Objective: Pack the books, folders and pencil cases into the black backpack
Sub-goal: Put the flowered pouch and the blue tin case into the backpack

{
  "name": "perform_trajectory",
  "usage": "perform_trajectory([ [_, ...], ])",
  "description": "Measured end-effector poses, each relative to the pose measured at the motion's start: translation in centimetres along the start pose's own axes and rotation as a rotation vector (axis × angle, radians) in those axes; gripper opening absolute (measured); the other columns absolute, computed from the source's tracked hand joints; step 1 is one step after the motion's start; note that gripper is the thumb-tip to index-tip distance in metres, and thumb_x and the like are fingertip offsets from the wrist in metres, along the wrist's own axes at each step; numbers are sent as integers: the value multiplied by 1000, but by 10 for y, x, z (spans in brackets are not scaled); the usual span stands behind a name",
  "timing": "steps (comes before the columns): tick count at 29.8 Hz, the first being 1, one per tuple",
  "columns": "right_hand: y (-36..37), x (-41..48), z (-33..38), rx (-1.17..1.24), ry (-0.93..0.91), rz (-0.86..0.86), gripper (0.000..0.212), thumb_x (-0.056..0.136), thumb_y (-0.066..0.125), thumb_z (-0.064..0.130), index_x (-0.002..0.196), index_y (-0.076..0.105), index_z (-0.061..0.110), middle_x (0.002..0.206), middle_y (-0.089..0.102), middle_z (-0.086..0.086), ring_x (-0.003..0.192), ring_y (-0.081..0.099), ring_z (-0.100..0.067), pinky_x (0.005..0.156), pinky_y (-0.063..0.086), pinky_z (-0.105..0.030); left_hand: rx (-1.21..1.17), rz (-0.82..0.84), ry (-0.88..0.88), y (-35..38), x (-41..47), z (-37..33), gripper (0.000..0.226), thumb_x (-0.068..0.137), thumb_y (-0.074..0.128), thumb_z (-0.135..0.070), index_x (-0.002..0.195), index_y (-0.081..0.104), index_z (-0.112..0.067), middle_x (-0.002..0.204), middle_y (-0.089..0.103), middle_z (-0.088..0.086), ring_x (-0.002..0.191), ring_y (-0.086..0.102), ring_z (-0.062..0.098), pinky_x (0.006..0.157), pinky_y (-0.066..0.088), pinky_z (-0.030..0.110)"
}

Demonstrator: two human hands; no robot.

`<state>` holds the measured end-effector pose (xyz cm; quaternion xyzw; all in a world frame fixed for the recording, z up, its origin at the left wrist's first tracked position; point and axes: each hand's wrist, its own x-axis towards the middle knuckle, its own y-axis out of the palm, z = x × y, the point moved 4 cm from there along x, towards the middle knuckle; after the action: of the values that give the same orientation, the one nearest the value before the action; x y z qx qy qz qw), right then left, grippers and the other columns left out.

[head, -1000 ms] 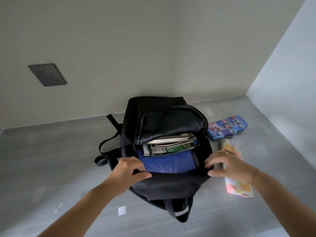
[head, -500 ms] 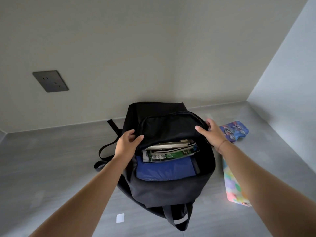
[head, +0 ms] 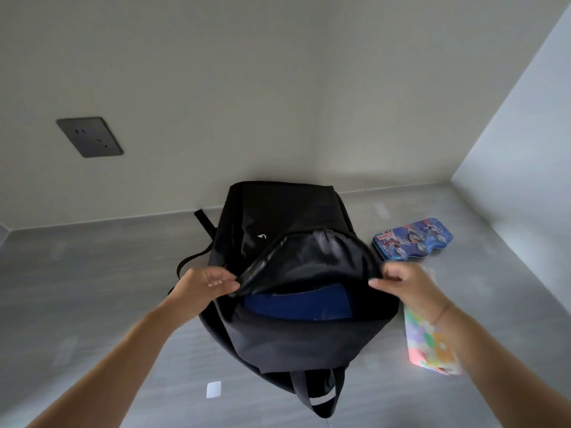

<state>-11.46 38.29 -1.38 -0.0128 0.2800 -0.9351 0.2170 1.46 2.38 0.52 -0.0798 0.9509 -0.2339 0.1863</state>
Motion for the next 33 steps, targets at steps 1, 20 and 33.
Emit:
perform_trajectory([
  [1, 1, -6, -3, -46, 21, 27, 49, 74, 76, 10, 50, 36, 24, 42, 38, 13, 45, 32, -2, 48, 25, -16, 99, 42, 10, -1, -2, 5, 12, 78, 75, -19, 73, 75, -29, 75, 74, -6, 81, 69, 12, 85, 50, 31],
  [20, -34, -31, -66, 51, 475, -461, 26, 80, 65, 3, 102, 68, 16, 99, 69, -6, 93, 62, -27, 81, 48, -31, 315, -101, 219, 20, 33, -51, 29, 90, 54, -6, 86, 72, -28, 96, 66, -18, 87, 58, -6, 73, 40, 5],
  [33, -21, -31, -121, 106, 956, -398, 40, 70, 78, 28, 98, 66, 2, 92, 67, -20, 84, 63, -35, 73, 49, -36, 440, -38, 242, 83, 107, -71, 24, 89, 61, -28, 112, 66, -22, 96, 61, -9, 99, 56, 12, 87, 47, 30],
])
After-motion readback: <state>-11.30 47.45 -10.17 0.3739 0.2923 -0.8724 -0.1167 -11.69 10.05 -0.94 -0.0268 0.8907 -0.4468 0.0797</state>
